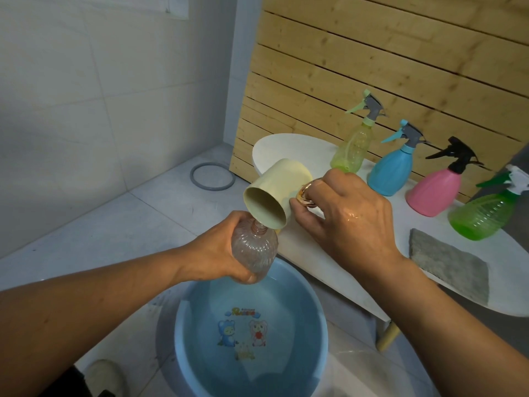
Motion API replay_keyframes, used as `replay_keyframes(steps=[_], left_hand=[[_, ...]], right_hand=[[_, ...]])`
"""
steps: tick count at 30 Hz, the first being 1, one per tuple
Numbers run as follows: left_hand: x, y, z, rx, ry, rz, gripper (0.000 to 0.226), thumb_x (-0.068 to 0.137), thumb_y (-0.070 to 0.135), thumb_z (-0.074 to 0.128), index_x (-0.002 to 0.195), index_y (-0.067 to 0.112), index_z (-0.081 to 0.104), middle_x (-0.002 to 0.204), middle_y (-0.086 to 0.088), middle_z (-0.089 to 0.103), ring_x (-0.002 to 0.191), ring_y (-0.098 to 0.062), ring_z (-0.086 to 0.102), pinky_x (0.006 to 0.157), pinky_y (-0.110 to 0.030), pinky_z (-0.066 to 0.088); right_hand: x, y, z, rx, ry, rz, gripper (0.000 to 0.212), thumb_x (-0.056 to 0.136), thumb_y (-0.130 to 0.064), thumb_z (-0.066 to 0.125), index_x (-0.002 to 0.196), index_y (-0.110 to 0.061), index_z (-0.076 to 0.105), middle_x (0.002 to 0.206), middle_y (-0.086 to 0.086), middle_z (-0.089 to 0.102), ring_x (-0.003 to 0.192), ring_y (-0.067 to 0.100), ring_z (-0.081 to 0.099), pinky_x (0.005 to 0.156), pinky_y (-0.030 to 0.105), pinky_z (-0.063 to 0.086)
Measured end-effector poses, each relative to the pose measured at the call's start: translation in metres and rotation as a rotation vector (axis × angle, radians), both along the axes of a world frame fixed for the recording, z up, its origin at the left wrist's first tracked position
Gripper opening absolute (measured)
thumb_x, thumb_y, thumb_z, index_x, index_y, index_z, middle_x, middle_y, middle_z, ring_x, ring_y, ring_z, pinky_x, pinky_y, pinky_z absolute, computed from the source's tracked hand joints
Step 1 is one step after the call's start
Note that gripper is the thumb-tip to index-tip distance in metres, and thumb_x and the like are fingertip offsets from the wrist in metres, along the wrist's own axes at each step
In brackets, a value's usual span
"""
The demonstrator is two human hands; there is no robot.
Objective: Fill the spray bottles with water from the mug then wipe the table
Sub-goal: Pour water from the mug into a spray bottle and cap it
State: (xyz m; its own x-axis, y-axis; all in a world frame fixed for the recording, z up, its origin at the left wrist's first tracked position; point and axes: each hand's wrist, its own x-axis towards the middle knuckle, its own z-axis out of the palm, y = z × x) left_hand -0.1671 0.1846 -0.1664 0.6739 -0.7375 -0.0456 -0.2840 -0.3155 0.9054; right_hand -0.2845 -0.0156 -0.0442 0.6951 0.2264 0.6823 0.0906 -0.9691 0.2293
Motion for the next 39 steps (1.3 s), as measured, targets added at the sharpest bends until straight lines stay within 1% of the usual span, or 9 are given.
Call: replay_keyframes(steps=[5,11,16,20,24,28,33,37,39], left_hand=[[-0.001,0.000,0.002,-0.014,-0.014,0.007,0.110,0.059,0.023,0.101,0.143,0.040,0.032,0.131,0.025,0.052,0.122,0.002,0.056,0.096,-0.025,0.057],[-0.004,0.005,0.004,-0.044,-0.025,0.016,0.108,0.058,0.023,0.102,0.142,0.042,0.036,0.133,0.023,0.053,0.122,0.004,0.056,0.098,-0.026,0.057],[-0.005,0.016,0.000,-0.061,-0.046,0.040,0.101,0.061,0.019,0.101,0.138,0.043,0.040,0.129,0.025,0.053,0.120,0.006,0.056,0.095,-0.019,0.055],[-0.009,0.020,-0.015,-0.058,-0.035,0.066,0.102,0.060,0.020,0.101,0.138,0.046,0.041,0.123,0.031,0.054,0.120,0.003,0.058,0.094,-0.023,0.057],[-0.015,0.017,-0.030,-0.094,-0.013,0.132,0.102,0.061,0.016,0.100,0.137,0.048,0.040,0.126,0.026,0.055,0.117,0.004,0.059,0.092,-0.020,0.057],[-0.019,0.012,-0.039,-0.117,-0.007,0.165,0.105,0.062,0.013,0.099,0.142,0.043,0.038,0.130,0.021,0.054,0.112,0.009,0.058,0.086,-0.012,0.053],[-0.021,0.013,-0.059,-0.108,0.016,0.174,0.106,0.061,0.015,0.100,0.140,0.047,0.038,0.129,0.023,0.055,0.115,0.005,0.059,0.089,-0.021,0.058],[-0.026,0.015,-0.078,-0.080,0.027,0.173,0.106,0.058,0.014,0.101,0.139,0.045,0.039,0.126,0.025,0.055,0.115,0.006,0.058,0.084,-0.018,0.057],[-0.029,0.018,-0.090,-0.065,0.025,0.171,0.105,0.059,0.013,0.101,0.139,0.042,0.040,0.127,0.024,0.055,0.117,0.004,0.057,0.083,-0.017,0.056]], right_hand=[[0.000,0.000,-0.001,0.058,-0.004,0.001,0.028,0.098,-0.039,0.063,0.086,-0.015,0.068,0.080,0.003,0.060,0.068,0.022,0.054,0.050,0.030,0.039],[0.007,-0.008,-0.005,0.620,0.134,-0.114,0.031,0.093,-0.055,0.061,0.076,-0.031,0.053,0.078,-0.010,0.056,0.070,0.015,0.054,0.068,0.041,0.047],[0.016,-0.037,-0.020,0.970,0.323,-0.199,0.046,0.090,-0.067,0.058,0.070,-0.025,0.059,0.067,-0.004,0.062,0.075,0.019,0.057,0.084,0.047,0.046],[0.018,-0.047,-0.041,1.072,0.503,-0.250,0.041,0.096,-0.054,0.060,0.075,-0.019,0.064,0.074,-0.001,0.062,0.069,0.009,0.050,0.067,0.027,0.039],[0.016,-0.048,-0.098,1.225,0.606,-0.310,0.042,0.095,-0.049,0.064,0.070,-0.016,0.062,0.064,-0.004,0.062,0.060,0.015,0.051,0.059,0.031,0.042],[0.017,-0.048,-0.162,1.155,0.797,-0.403,0.040,0.098,-0.043,0.060,0.072,-0.012,0.062,0.067,0.004,0.062,0.063,0.023,0.052,0.062,0.034,0.044],[0.024,-0.042,-0.220,0.933,0.975,-0.462,0.034,0.100,-0.040,0.056,0.084,-0.011,0.064,0.078,0.003,0.064,0.077,0.024,0.060,0.064,0.035,0.043],[0.025,-0.038,-0.249,0.623,1.039,-0.477,0.032,0.102,-0.041,0.047,0.087,-0.016,0.061,0.083,0.001,0.061,0.082,0.025,0.062,0.062,0.033,0.042],[0.025,-0.037,-0.261,0.473,1.055,-0.479,0.028,0.103,-0.041,0.046,0.103,-0.021,0.065,0.100,0.002,0.064,0.092,0.026,0.064,0.072,0.032,0.046]])
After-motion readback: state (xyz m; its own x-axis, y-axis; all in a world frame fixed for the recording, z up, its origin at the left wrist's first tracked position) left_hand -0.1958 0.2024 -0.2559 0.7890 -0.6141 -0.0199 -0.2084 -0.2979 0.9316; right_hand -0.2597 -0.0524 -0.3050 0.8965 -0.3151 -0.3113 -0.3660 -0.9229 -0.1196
